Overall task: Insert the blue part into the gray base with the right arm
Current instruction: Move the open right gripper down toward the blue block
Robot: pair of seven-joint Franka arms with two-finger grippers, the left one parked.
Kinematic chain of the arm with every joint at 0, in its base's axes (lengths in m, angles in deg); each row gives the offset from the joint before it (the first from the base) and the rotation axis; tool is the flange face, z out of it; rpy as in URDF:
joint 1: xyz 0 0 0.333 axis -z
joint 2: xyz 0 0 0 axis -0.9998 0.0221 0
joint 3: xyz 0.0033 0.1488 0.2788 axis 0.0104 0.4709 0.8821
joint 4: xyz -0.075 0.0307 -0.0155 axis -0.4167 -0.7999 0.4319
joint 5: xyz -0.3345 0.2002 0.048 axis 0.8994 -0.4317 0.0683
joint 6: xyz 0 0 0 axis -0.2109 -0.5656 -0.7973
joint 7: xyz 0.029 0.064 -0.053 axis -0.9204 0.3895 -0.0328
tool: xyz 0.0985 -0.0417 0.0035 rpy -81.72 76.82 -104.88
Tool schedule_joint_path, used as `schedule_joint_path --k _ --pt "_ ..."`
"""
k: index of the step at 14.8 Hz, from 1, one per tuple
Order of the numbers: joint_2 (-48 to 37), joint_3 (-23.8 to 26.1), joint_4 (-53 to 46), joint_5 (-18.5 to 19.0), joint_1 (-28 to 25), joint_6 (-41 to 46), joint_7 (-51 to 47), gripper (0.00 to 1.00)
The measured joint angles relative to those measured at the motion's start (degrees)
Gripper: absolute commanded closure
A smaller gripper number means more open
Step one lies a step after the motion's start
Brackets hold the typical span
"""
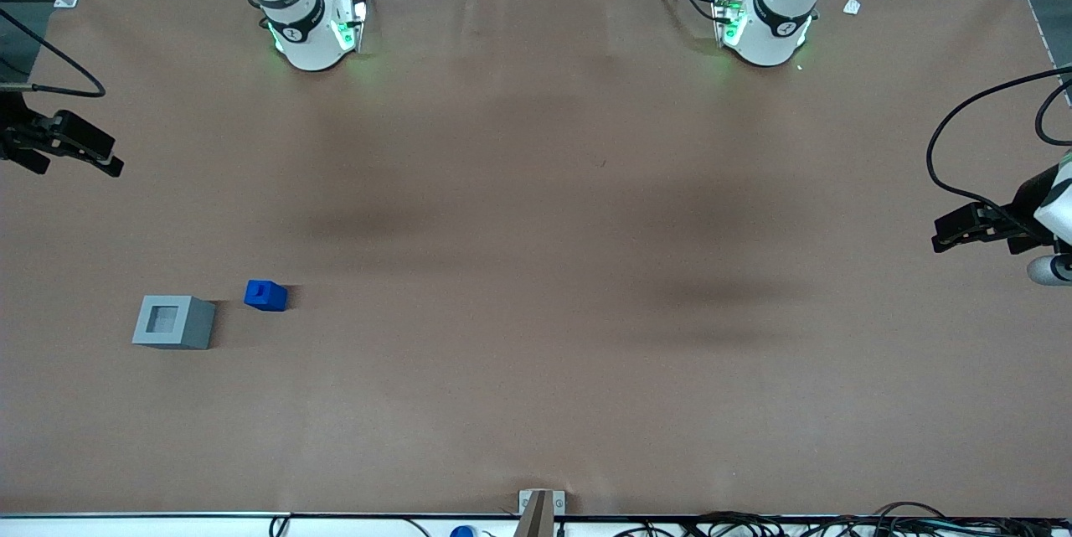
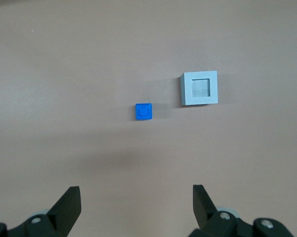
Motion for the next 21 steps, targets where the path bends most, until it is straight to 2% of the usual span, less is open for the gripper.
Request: schedule_joint_path --k 7,11,15,21 --pt "0.9 0.1 0.0 0.0 0.0 0.0 0.0 0.00" --pt "5.2 0.1 0.2 0.0 0.0 -2.4 0.0 0.00" --pt "11.0 0.2 2.5 -0.1 0.0 -10.0 0.0 0.00" --pt "15.1 0.4 12.3 -0.1 -0.3 -25.4 0.1 0.03"
